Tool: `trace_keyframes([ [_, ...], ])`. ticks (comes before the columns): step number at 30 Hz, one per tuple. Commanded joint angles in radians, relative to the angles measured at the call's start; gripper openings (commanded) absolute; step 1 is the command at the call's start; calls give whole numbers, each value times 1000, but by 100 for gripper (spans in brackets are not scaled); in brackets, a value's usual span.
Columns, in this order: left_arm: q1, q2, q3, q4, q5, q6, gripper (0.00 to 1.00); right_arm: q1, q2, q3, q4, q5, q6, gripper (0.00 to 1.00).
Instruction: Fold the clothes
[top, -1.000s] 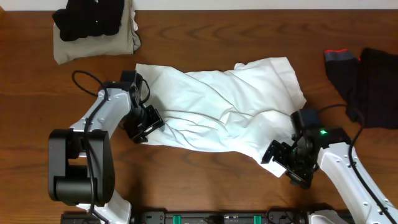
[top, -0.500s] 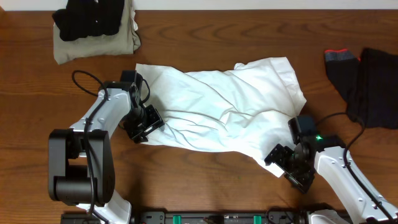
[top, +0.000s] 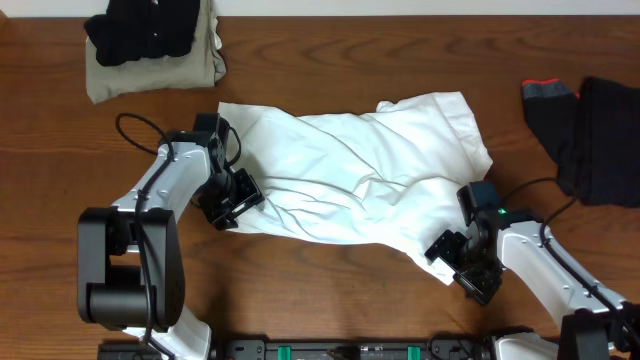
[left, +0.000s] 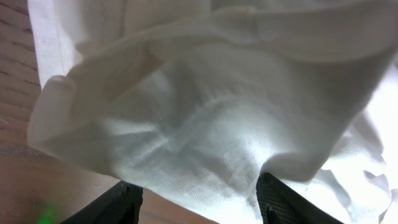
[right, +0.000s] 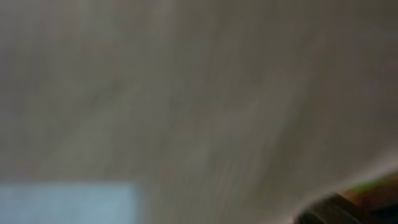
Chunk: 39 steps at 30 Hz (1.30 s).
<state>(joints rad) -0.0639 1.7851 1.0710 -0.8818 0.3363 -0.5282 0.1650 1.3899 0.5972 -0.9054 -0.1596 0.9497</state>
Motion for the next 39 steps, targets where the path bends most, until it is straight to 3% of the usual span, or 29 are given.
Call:
trace_keyframes([
  [1,-1,14,-3,-2,-9,-12,61,8,4,-5,-3,45,27,88],
  [9,-1,14,-3,-3,-9,-12,56,8,4,-11,5,59,26,62],
  [17,-1,14,-3,-7,-9,-8,56,8,4,-38,47,58,45,61],
  [29,-1,14,-3,-10,-9,-8,52,8,4,-57,64,58,57,10],
  [31,-1,14,-3,-10,-9,-8,48,8,4,-57,63,58,60,1],
  [33,-1,14,-3,-12,-9,-8,40,7,4,-57,61,58,60,1],
  [36,-1,14,-3,-37,-9,-8,15,6,4,-56,55,58,60,1],
  [39,-1,14,-3,-84,-9,-8,7,6,3,-42,27,59,60,1],
])
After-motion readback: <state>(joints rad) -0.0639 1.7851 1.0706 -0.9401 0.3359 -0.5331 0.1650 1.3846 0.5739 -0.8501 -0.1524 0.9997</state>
